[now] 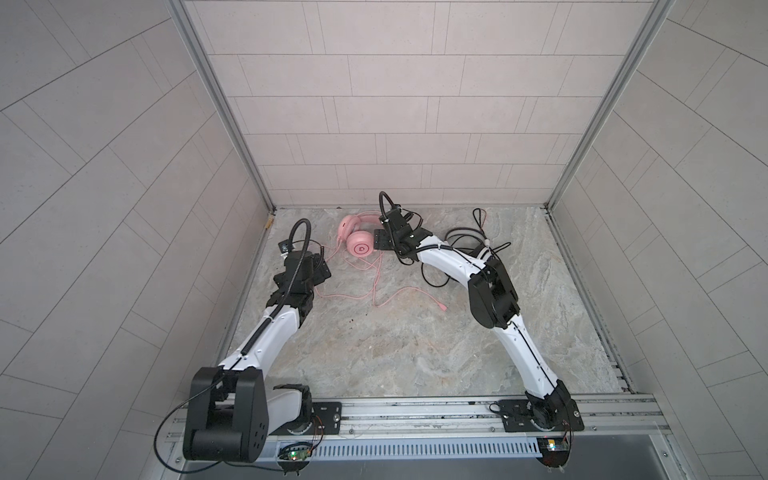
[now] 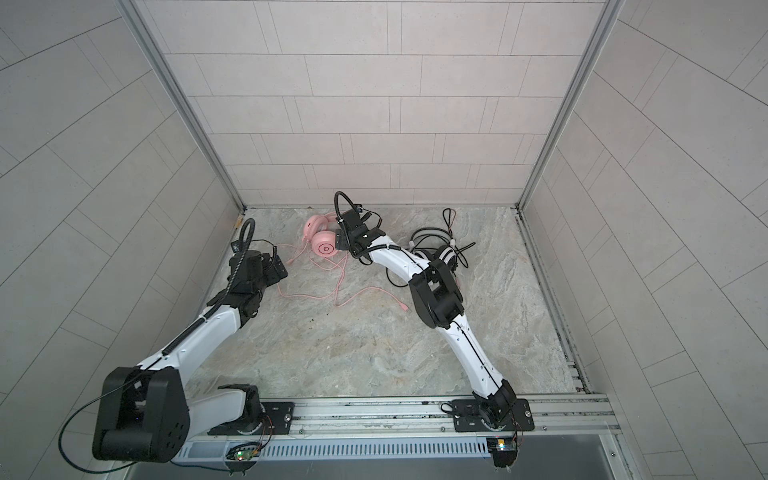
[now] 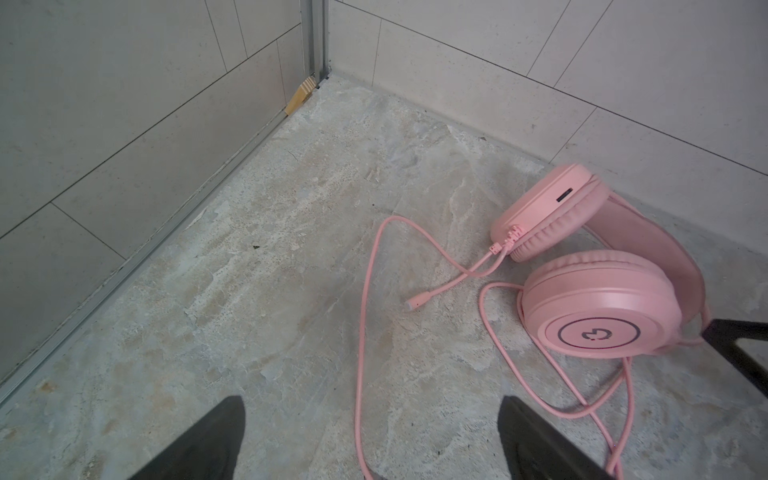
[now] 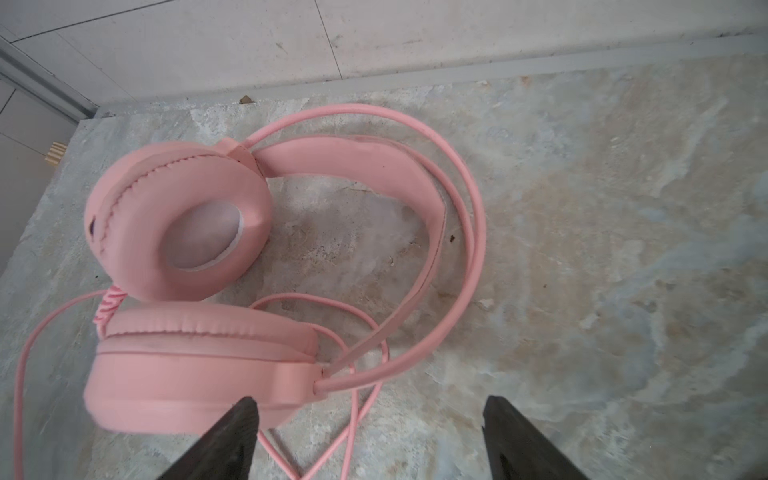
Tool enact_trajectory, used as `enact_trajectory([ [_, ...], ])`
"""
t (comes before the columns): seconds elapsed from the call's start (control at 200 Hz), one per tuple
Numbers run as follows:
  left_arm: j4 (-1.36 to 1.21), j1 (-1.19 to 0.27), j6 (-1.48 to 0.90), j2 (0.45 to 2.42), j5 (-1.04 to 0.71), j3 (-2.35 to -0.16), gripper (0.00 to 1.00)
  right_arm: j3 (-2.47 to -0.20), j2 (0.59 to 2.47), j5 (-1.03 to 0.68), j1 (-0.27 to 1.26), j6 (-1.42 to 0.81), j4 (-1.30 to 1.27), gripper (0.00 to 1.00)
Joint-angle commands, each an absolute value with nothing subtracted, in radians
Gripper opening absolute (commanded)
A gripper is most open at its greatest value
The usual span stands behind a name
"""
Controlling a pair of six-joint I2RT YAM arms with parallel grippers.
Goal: Wrap the headphones
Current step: 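Reach the right gripper across to the pink headset band while the left arm rises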
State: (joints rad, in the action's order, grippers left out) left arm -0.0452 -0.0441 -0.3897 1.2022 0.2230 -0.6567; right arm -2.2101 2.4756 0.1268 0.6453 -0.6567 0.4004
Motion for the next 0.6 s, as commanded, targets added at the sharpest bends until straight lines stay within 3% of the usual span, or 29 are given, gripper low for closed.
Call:
enact_trajectory([
  [0.0, -0.039, -0.043, -0.402, 1.18, 0.204, -0.644, 1.0, -2.266, 2.492, 0.219, 0.636, -0.713, 0.459, 0.86],
  [0.596, -0.025, -0.043, -0.411, 1.194, 0.173, -0.659, 1.0, -2.441, 2.687, 0.197, 0.606, -0.836, 0.429, 0.76],
])
